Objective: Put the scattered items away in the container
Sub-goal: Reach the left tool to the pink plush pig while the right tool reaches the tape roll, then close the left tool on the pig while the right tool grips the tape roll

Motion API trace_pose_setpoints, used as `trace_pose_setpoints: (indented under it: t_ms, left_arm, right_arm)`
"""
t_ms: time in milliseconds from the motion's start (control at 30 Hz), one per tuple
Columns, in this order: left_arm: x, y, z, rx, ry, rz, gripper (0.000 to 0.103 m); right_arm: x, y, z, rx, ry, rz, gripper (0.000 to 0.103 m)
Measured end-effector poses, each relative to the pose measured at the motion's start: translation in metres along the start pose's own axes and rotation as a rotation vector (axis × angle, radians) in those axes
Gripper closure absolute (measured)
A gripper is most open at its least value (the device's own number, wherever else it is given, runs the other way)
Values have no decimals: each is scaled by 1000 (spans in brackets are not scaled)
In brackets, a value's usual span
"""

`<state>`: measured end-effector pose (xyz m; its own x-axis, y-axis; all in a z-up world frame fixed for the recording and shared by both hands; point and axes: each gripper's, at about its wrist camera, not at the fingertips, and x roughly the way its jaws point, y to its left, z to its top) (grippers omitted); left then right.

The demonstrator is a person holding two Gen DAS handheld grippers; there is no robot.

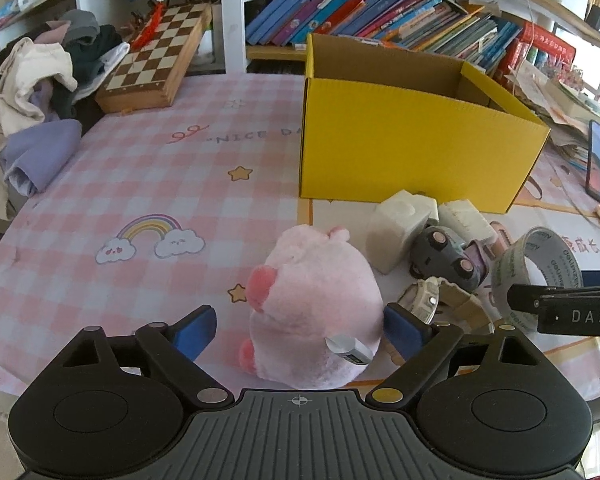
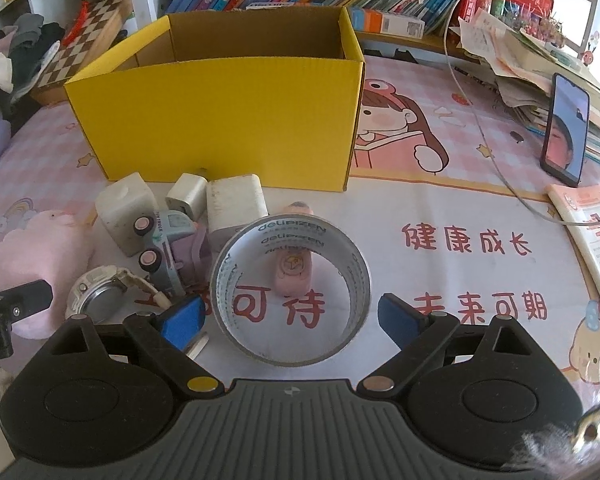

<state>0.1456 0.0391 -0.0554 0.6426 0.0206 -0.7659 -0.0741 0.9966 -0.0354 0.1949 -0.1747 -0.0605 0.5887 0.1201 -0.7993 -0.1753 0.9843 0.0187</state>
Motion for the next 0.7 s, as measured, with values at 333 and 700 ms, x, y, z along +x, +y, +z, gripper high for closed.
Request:
trace_pose_setpoints:
  t_ms: [333,700]
  left_arm:
    - [9,-1,1,3,20,-4,15]
    - [8,0,2,-3,4,-35,40]
  right_arm:
    - [9,-2,2,2,15,-5,11]
    - [4,-4,2,1,-6,10,21]
